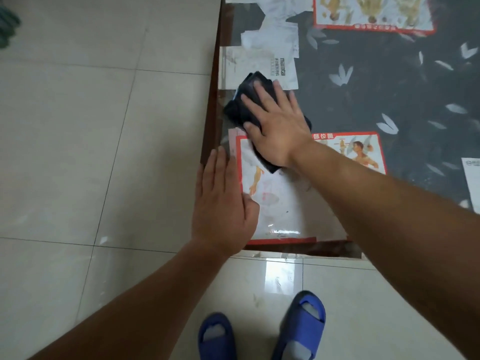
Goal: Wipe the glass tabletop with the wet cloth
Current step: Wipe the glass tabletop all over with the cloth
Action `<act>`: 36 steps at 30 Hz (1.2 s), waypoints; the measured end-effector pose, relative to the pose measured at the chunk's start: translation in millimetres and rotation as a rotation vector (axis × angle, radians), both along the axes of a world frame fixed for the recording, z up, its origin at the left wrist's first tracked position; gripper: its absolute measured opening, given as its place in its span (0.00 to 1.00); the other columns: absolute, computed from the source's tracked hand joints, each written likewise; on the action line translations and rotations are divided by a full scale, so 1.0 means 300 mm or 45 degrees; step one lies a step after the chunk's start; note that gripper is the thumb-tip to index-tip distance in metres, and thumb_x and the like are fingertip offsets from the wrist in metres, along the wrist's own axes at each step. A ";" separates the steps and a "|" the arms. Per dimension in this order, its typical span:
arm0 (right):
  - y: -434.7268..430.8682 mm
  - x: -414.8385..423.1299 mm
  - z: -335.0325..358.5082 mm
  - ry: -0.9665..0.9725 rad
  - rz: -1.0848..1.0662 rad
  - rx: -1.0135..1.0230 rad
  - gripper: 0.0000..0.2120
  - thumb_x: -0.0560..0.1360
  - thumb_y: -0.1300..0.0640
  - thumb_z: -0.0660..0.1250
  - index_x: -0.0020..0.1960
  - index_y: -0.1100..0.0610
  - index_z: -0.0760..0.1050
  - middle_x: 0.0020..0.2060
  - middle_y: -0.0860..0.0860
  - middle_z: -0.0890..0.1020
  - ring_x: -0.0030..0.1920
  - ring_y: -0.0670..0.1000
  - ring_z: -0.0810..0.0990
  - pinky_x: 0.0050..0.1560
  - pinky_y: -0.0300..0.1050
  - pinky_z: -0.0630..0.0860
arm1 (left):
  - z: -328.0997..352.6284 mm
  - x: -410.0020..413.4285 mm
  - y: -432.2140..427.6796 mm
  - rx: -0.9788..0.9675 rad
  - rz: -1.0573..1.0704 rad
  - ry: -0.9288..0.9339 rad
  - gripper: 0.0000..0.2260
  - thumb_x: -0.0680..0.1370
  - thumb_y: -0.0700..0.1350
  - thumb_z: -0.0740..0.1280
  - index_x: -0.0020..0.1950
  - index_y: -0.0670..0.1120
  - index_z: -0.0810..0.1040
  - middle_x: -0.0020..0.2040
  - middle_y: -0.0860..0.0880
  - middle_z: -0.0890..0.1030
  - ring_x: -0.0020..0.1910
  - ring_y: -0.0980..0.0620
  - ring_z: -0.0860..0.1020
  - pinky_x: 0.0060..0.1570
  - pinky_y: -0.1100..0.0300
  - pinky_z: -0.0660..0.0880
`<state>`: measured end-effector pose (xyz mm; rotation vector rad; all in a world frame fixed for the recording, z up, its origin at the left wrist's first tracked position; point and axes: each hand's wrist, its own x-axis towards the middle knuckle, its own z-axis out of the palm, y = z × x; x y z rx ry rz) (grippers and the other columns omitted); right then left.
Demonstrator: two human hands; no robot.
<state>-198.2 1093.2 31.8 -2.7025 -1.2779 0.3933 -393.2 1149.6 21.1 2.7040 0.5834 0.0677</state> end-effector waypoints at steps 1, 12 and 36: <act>-0.006 -0.020 -0.001 0.003 0.048 0.026 0.27 0.83 0.42 0.49 0.81 0.45 0.52 0.82 0.49 0.48 0.81 0.58 0.39 0.79 0.59 0.38 | 0.004 0.000 0.001 0.002 -0.015 -0.009 0.34 0.76 0.49 0.53 0.81 0.38 0.61 0.81 0.38 0.62 0.81 0.39 0.57 0.79 0.41 0.57; 0.095 0.012 0.002 0.055 0.141 0.061 0.26 0.84 0.43 0.51 0.81 0.44 0.54 0.82 0.47 0.50 0.81 0.57 0.40 0.79 0.58 0.38 | -0.032 -0.046 0.030 0.120 -0.142 -0.099 0.22 0.79 0.47 0.59 0.70 0.38 0.73 0.71 0.36 0.72 0.74 0.38 0.67 0.74 0.38 0.65; -0.730 -0.093 0.012 0.006 -0.440 0.057 0.27 0.81 0.47 0.52 0.79 0.52 0.63 0.81 0.51 0.55 0.81 0.58 0.47 0.79 0.58 0.46 | -0.007 0.017 0.069 0.254 -0.184 0.055 0.25 0.81 0.41 0.67 0.76 0.36 0.67 0.75 0.33 0.69 0.73 0.31 0.68 0.72 0.38 0.68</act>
